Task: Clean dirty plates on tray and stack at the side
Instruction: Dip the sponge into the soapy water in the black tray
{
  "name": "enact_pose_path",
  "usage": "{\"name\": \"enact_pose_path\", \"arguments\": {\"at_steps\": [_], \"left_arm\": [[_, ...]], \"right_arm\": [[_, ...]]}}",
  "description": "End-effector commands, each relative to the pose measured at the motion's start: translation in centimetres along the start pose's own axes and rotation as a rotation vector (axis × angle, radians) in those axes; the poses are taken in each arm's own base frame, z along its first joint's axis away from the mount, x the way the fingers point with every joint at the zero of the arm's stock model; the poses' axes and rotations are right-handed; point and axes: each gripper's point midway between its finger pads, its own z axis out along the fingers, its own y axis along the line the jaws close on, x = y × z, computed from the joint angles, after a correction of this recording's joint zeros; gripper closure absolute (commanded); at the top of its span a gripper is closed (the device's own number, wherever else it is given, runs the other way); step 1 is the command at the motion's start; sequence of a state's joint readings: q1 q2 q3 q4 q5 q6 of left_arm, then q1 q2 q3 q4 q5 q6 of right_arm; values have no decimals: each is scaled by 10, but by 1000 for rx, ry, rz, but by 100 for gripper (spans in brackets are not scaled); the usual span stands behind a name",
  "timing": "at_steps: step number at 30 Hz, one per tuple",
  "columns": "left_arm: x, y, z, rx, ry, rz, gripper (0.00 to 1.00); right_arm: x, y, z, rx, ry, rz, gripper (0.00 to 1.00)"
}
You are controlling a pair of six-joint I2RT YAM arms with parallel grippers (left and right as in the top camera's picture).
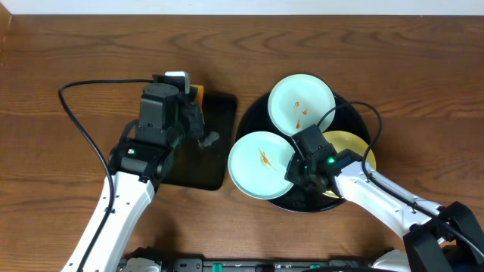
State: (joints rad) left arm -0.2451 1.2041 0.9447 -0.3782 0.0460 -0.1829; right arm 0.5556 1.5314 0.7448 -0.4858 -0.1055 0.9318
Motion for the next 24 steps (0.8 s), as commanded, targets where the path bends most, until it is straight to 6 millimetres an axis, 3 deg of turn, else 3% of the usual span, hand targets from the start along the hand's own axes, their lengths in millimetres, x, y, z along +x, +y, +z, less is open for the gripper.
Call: {"name": "enact_pose_path", "arguments": {"at_steps": [1, 17, 24], "left_arm": [[-5, -2, -5, 2, -13, 11, 91], [-3, -1, -4, 0, -4, 11, 91], [13, 3, 16, -20, 74, -11, 91]], "right_arm": [[-6, -9, 2, 40, -33, 2, 99], [-7, -9, 2, 40, -34, 3, 99], [-7, -9, 2, 40, -34, 3, 99]]}}
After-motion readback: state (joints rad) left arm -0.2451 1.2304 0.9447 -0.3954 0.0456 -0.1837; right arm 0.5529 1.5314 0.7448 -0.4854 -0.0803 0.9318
